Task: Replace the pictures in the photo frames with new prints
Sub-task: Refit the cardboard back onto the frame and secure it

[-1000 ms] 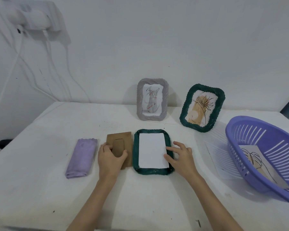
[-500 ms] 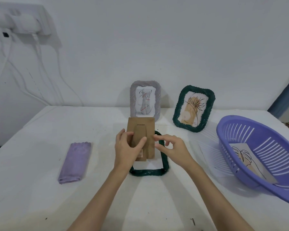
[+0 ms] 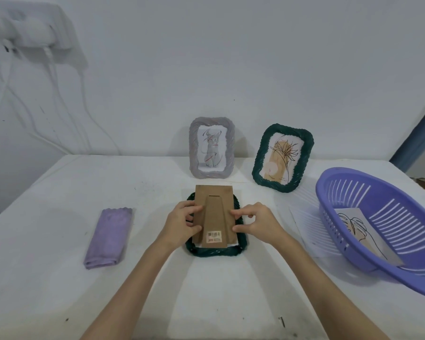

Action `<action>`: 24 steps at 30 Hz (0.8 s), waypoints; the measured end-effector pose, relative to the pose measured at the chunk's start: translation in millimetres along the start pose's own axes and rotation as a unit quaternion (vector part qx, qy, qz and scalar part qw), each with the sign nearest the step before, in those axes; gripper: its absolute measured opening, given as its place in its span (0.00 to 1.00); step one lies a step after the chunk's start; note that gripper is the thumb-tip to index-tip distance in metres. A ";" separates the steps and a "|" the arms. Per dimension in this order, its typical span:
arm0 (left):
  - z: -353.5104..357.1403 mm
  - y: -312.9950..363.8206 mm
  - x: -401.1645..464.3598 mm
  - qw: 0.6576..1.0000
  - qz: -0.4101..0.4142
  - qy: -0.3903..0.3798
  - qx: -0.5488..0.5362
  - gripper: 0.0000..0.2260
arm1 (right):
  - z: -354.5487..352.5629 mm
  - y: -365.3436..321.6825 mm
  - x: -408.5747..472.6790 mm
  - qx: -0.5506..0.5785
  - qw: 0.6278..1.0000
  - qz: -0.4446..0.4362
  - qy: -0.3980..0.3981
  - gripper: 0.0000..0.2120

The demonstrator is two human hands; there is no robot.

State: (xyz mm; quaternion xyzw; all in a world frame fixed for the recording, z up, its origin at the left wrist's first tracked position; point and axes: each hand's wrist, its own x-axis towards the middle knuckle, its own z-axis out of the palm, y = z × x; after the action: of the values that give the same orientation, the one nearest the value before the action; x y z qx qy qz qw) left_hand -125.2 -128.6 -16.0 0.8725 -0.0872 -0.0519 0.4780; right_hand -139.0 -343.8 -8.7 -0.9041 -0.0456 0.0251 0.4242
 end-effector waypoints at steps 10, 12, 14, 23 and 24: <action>5.6 -0.1 -0.9 1.000 -0.003 0.000 0.006 0.26 | 2.2 6.6 -0.8 -0.014 1.000 0.003 -0.005 0.21; 5.3 -1.4 -0.9 1.000 -0.001 -0.004 0.013 0.26 | 3.2 7.9 -1.0 -0.019 1.000 0.002 -0.005 0.21; 5.3 -2.2 0.0 1.000 0.000 -0.006 0.021 0.26 | 5.3 9.1 -0.7 -0.029 1.000 -0.001 -0.002 0.21; 1.2 -13.5 5.3 0.995 0.006 -0.024 0.098 0.26 | 12.2 16.5 0.8 -0.108 0.994 -0.013 -0.002 0.21; 1.2 -14.3 5.6 0.995 0.005 -0.026 0.099 0.26 | 12.4 16.1 0.4 -0.115 0.993 -0.012 -0.005 0.21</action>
State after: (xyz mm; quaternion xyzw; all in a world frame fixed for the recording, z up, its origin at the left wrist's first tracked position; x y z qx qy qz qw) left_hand -118.4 -123.1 -28.7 0.9134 -0.1087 -0.0637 0.3872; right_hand -138.7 -344.5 -29.0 -0.9463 -0.0613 0.0189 0.3170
